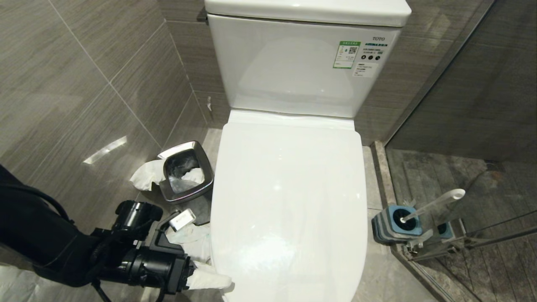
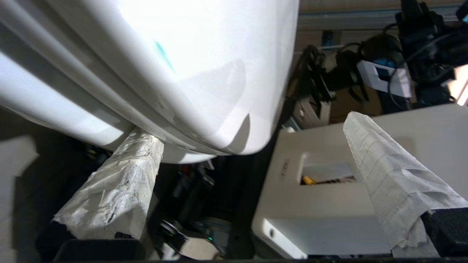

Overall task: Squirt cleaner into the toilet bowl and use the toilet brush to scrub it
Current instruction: Use the left hand to lift the toilet lid slightly

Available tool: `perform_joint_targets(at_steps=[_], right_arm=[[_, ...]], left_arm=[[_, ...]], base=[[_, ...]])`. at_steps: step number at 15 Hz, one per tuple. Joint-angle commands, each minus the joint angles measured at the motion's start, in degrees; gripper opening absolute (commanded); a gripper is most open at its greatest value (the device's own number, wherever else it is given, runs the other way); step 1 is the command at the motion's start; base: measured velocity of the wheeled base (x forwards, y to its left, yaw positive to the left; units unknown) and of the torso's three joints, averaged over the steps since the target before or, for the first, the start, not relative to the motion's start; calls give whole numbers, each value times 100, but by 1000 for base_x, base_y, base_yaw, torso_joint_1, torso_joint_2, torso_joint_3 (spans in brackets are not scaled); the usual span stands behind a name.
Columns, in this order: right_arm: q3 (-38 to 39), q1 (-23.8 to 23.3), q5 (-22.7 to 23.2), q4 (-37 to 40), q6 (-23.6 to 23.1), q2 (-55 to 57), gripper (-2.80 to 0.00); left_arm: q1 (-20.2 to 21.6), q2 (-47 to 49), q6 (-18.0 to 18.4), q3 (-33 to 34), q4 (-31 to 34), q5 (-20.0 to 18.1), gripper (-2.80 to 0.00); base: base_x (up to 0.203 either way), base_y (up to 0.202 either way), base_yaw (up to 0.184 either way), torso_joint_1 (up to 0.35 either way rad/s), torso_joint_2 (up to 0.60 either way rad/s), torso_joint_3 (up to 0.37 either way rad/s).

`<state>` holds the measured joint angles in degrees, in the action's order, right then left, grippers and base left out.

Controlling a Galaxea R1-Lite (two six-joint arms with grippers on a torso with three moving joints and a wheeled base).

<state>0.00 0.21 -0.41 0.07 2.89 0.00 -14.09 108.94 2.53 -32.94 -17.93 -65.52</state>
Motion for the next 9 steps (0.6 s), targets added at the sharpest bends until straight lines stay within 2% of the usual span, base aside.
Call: perform_joint_targets(at_steps=[1, 9], right_arm=[[0, 6, -2, 1, 1, 9, -280], [0, 6, -2, 1, 1, 9, -280]], left_arm=[[-33, -38, 3, 16, -18, -145, 0], [25, -176, -25, -11, -36, -567, 0]], base=[[0, 0, 0, 0, 0, 0], [0, 0, 0, 0, 0, 0]])
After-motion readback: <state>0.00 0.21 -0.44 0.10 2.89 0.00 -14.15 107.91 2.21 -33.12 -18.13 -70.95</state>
